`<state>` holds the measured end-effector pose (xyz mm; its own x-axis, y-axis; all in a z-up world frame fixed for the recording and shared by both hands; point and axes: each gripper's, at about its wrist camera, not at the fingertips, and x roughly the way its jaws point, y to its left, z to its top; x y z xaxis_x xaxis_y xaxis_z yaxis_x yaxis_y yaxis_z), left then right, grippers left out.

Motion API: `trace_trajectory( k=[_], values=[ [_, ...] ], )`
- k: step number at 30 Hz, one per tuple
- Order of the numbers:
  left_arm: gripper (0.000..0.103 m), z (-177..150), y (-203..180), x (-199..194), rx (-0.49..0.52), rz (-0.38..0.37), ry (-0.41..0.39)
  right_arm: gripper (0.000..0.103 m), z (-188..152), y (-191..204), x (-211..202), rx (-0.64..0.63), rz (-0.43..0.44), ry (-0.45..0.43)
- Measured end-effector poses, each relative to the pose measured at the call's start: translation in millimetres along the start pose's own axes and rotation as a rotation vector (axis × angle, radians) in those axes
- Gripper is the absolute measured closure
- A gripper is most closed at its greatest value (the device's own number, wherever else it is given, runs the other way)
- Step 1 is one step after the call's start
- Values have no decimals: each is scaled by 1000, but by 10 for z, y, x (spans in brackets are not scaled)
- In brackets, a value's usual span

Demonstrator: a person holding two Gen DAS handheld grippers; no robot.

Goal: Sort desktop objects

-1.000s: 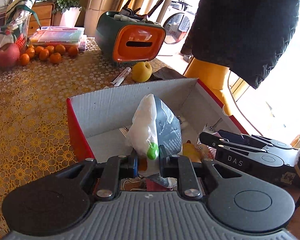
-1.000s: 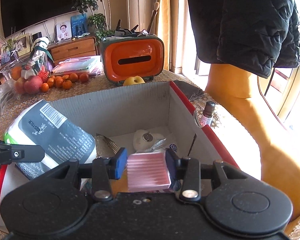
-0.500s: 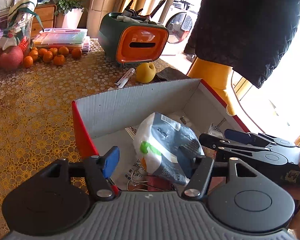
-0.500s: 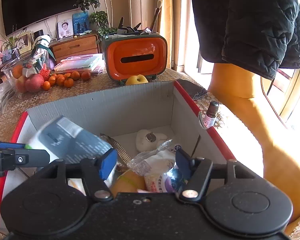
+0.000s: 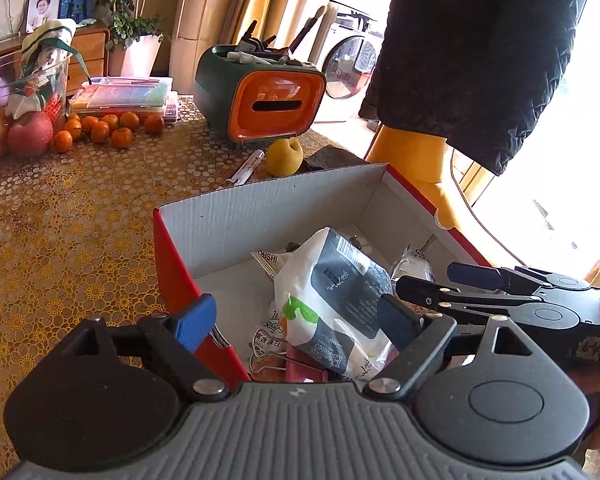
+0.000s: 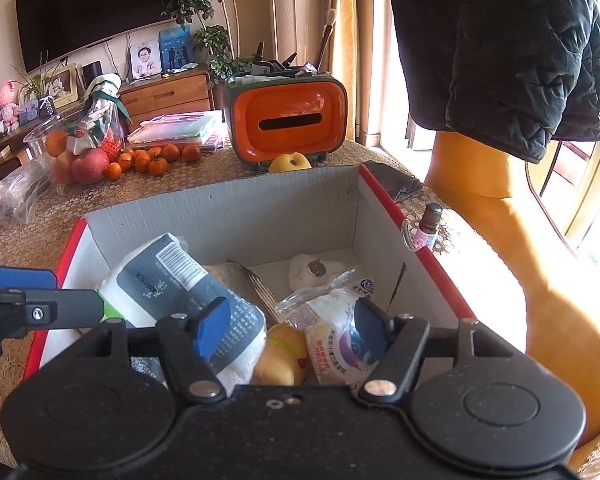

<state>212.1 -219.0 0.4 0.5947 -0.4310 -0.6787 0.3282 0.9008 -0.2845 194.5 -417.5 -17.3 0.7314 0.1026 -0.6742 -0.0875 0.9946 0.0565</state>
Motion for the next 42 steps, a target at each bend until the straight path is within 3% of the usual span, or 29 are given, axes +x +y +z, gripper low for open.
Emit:
trace_trajectory(
  k=[3, 6, 23, 42],
  values=[
    [13, -29, -5, -66, 6, -8, -6, 30, -14, 6, -62, 0, 10, -2],
    [3, -57, -12, -138, 16, -13, -20, 28, -24, 23, -139, -7, 23, -8],
    [2, -163, -63, -506, 47, -33, -57, 22, -54, 158, -549, -48, 69, -45],
    [2, -460, -117, -915, 168, 62, -107, 17, -261, 356, -1036, -88, 134, -110]
  ],
)
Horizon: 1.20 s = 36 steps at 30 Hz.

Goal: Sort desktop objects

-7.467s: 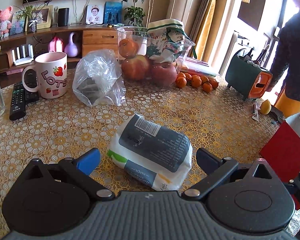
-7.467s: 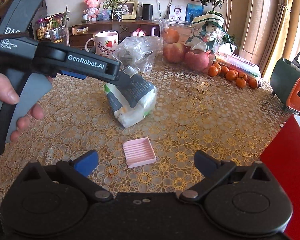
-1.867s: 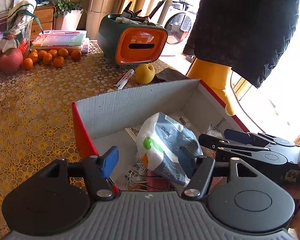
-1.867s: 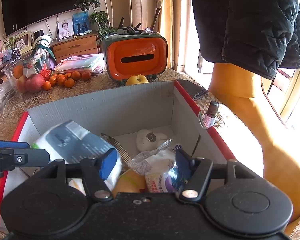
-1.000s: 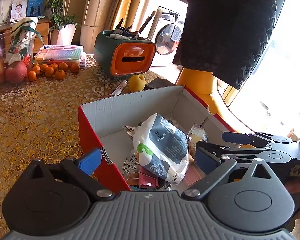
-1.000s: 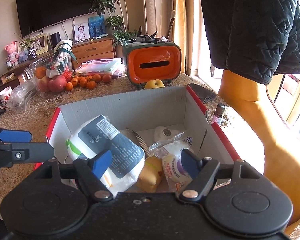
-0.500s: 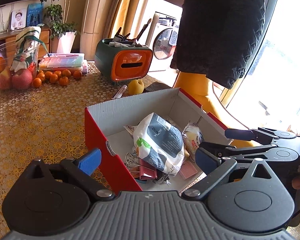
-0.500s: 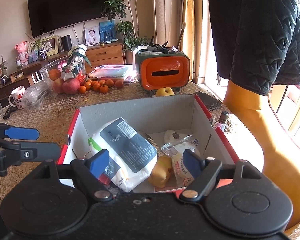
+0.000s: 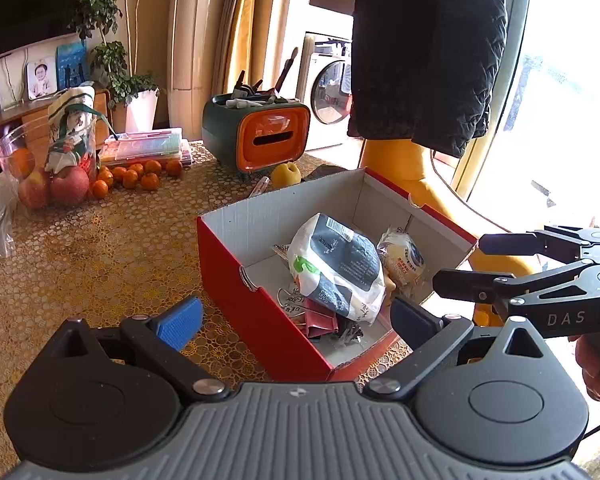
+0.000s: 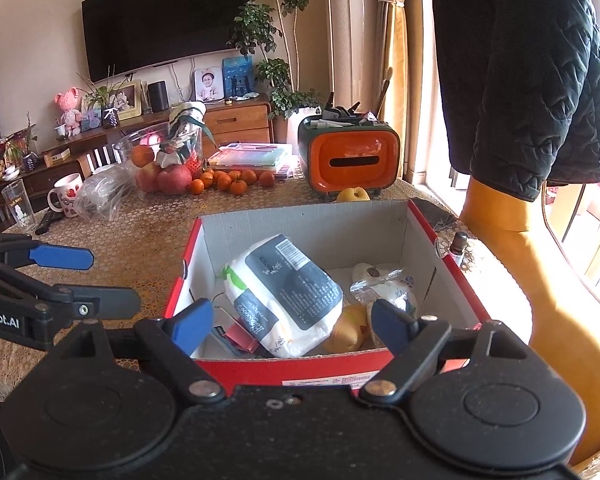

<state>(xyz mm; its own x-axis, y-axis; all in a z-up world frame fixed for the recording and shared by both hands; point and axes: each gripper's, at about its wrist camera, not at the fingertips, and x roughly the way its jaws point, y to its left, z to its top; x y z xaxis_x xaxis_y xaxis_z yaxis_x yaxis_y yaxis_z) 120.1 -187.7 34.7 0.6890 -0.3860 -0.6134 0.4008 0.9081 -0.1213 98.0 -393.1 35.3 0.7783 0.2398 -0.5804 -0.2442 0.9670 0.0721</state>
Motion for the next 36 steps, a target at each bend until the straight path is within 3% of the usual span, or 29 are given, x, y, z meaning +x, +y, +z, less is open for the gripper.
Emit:
trace_trajectory(
  k=[4, 9, 36],
  values=[
    [2, -45, -26, -78, 20, 15, -14, 13, -30, 52, -84, -10, 9, -28],
    [0, -111, -25, -152, 24, 47, -9, 1, -102, 103, -233, -31, 1, -78],
    [0, -328, -65, -251, 15, 63, 18, 1, -341, 113, -337, 30, -32, -55]
  ],
)
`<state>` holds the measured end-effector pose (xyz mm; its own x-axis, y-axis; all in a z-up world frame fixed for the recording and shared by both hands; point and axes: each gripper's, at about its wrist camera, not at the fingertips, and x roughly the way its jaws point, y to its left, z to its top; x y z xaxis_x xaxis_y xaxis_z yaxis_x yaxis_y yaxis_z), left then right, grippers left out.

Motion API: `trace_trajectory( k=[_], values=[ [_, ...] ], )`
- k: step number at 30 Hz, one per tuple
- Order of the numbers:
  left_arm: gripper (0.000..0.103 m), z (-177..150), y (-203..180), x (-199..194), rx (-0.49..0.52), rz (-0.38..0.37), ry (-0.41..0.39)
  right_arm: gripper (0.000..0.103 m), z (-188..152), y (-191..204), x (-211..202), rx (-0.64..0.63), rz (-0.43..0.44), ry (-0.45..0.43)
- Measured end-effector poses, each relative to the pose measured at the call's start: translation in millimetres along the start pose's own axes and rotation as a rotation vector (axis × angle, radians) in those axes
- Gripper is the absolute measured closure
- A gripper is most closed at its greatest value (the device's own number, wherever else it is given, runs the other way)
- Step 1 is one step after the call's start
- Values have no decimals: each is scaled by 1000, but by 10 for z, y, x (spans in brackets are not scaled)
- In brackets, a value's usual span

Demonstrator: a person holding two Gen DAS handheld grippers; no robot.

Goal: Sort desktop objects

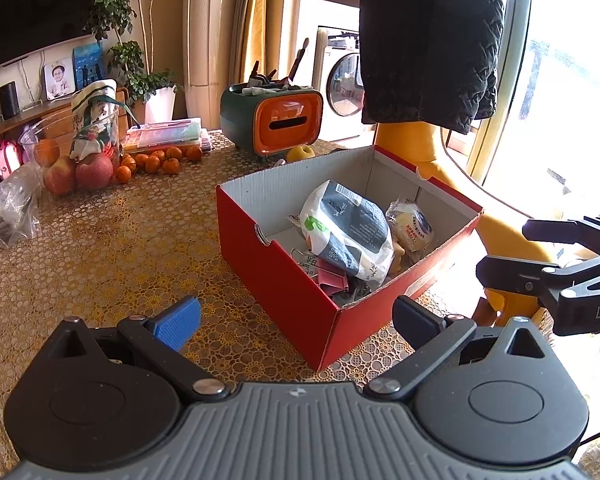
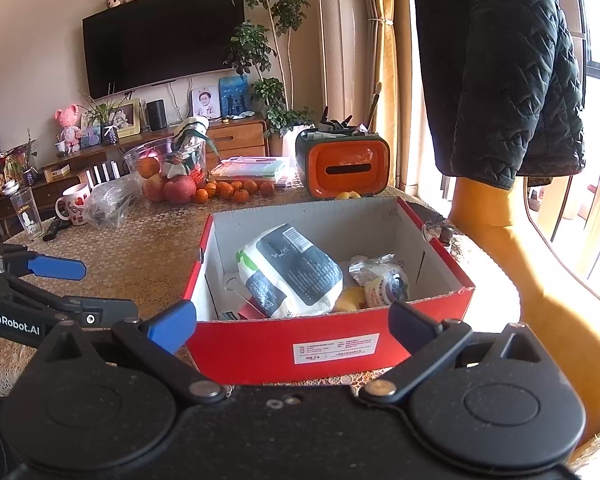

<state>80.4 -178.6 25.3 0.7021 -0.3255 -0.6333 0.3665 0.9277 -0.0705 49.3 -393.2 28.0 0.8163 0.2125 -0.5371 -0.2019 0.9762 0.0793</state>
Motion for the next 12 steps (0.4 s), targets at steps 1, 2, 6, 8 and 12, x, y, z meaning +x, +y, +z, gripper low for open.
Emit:
trace_trajectory(
  k=[1, 2, 6, 8, 12],
  values=[
    [0, -5, -5, 7, 3, 3, 1, 1, -4, -5, 2, 3, 0, 2],
    [0, -9, -10, 11, 6, 3, 1, 1, -11, -10, 2, 8, 1, 4],
    [0, -19, -21, 18, 11, -4, 2, 1, -26, -16, 11, 18, -3, 13],
    [0, -22, -28, 15, 18, 0, -1, 1, -31, -16, 17, 22, -3, 17],
    [0, -24, 21, -3, 3, -5, -2, 1, -31, 3, 26, 28, -4, 22]
  ],
)
